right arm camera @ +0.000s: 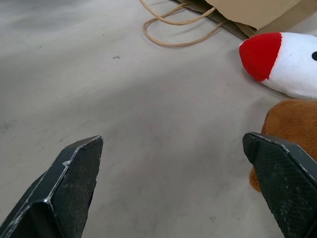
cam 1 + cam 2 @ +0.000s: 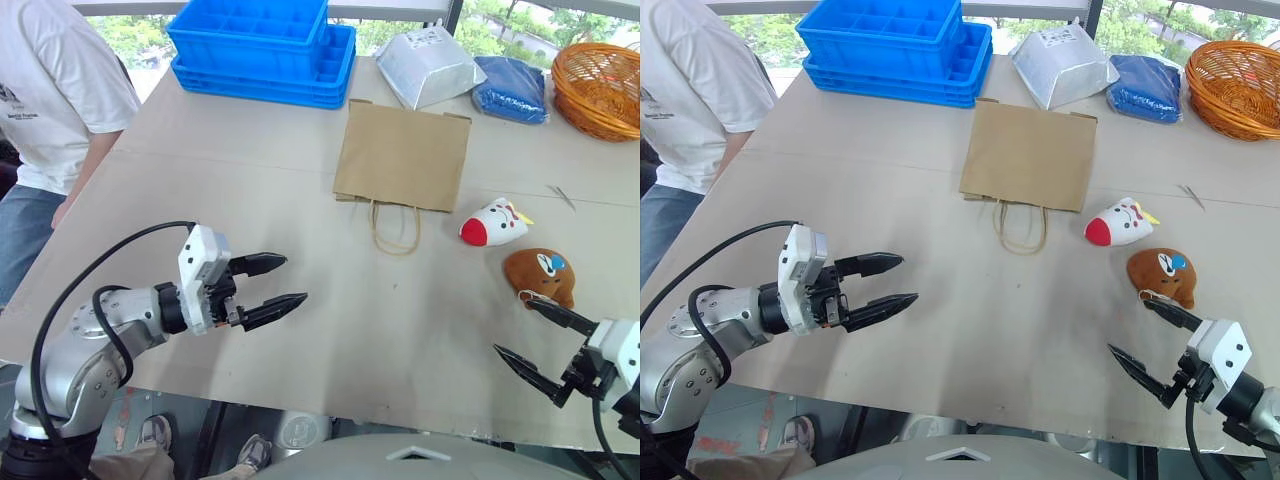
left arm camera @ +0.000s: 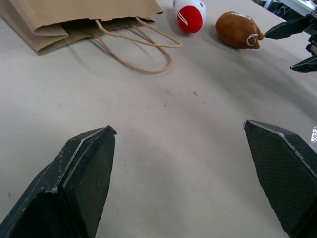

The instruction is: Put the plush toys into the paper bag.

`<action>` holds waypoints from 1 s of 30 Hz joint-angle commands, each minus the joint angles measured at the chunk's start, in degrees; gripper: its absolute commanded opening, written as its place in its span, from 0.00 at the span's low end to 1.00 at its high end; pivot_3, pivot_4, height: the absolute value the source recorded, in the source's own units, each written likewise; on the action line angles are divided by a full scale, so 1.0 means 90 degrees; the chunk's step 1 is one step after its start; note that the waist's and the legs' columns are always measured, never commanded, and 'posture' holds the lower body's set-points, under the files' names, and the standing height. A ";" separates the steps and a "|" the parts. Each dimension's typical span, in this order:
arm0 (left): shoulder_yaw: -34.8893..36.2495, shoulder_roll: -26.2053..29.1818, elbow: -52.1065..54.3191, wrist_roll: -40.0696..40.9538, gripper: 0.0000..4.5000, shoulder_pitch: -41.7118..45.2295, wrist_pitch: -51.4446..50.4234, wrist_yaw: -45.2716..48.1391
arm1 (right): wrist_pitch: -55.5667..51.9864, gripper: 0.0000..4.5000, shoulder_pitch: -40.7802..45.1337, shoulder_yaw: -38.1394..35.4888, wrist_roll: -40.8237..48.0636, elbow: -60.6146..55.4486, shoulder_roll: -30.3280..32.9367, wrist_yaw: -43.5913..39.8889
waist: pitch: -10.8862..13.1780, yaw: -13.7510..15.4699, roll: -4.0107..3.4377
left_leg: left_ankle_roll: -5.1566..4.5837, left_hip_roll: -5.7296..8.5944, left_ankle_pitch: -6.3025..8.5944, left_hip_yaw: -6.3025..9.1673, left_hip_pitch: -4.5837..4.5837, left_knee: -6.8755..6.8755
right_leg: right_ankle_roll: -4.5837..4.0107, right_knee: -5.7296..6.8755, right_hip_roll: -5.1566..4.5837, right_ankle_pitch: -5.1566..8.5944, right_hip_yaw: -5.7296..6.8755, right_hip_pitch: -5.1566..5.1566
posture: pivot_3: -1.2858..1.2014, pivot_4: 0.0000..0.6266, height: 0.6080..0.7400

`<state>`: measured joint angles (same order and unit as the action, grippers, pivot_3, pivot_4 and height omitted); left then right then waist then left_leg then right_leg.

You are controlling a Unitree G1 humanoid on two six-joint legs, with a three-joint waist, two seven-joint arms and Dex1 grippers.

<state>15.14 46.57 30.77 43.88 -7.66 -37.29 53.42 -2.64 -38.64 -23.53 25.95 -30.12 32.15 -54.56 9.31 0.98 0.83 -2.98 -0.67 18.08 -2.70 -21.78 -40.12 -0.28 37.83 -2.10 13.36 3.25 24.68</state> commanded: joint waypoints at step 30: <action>-0.5079 -0.2129 -0.6962 -0.5981 0.88 0.6795 0.6936 0.0535 | 0.0013 1.00 -0.0067 0.1671 -0.1197 -0.2111 -0.0958 0.2126 | -0.0010 0.0120 0.0017 | -0.0006 0.0016 0.0001 -0.0013 -0.0001 -0.0019 | 0.0024 0.0006 0.0043 -0.0004 -0.0043 0.0000 | 0.52 0.24 1.00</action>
<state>-30.81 28.00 -28.76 -8.21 51.70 20.01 58.85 -3.49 -38.91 -8.92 16.17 -47.77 24.02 -37.13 9.22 2.07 0.98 -3.03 -0.52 18.10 -2.80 -21.80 -40.29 -0.06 37.88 -1.70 13.32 2.87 24.68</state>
